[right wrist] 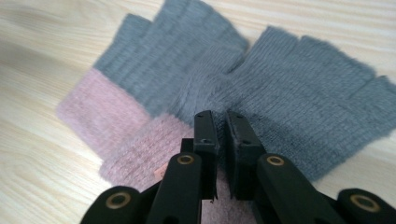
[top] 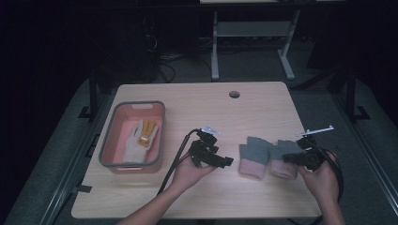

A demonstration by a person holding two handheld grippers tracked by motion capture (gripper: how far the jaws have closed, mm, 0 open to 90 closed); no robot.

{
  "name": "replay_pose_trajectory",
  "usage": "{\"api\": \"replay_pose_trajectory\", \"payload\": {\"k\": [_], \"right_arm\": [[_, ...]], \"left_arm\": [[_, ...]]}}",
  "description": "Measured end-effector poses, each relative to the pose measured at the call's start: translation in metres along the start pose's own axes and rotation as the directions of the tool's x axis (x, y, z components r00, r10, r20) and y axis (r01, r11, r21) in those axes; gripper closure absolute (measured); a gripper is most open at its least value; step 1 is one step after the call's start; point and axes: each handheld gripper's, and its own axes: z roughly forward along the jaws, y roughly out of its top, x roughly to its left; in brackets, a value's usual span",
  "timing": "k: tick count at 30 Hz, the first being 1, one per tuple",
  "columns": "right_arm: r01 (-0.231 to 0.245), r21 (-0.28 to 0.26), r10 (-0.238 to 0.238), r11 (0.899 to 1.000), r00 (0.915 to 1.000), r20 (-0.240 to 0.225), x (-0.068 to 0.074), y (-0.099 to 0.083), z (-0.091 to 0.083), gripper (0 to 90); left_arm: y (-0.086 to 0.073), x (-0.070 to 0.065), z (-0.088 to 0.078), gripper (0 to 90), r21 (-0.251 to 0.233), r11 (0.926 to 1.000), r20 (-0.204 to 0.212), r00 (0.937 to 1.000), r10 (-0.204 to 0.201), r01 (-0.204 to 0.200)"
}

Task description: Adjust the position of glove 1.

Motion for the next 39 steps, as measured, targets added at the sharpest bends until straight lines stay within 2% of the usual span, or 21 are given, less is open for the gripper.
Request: {"api": "replay_pose_trajectory", "payload": {"k": [3,7,10,17,25,33,39], "right_arm": [[0.019,0.000,-0.019,1.000,0.9998,-0.010,0.009,0.005,0.003,86.4],[0.036,0.017,-0.036,0.999,0.9994,-0.003,0.014,0.007,0.010,87.0],[0.028,-0.001,-0.028,1.000,0.9995,-0.014,0.019,0.009,0.011,87.3],[0.044,-0.049,-0.046,0.998,0.9986,-0.026,0.034,0.022,0.006,87.3],[0.051,-0.024,-0.052,0.998,0.9975,-0.047,0.056,0.036,0.028,87.3],[0.031,-0.013,-0.032,0.999,0.9986,-0.043,0.062,0.039,0.042,87.2],[0.016,0.014,-0.015,1.000,0.9992,-0.036,0.065,0.031,0.058,84.2]], "left_arm": [[-0.001,0.001,-0.001,24.3,0.009,0.9999,-0.001,1.0000,0.010,-0.010],[-0.001,0.001,0.000,24.3,0.004,1.0000,-0.004,1.0000,0.006,-0.006],[-0.001,0.002,-0.001,24.3,0.006,1.0000,-0.004,1.0000,0.005,-0.005],[-0.001,0.002,0.000,24.3,0.004,1.0000,-0.005,1.0000,0.004,-0.004],[-0.003,0.002,0.001,24.3,0.009,0.9999,-0.004,0.9999,0.013,-0.013],[-0.005,0.003,0.001,24.3,0.009,1.0000,-0.007,1.0000,0.001,-0.001],[-0.005,0.005,0.005,24.4,0.026,0.9996,-0.006,0.9999,0.009,-0.009]]}}
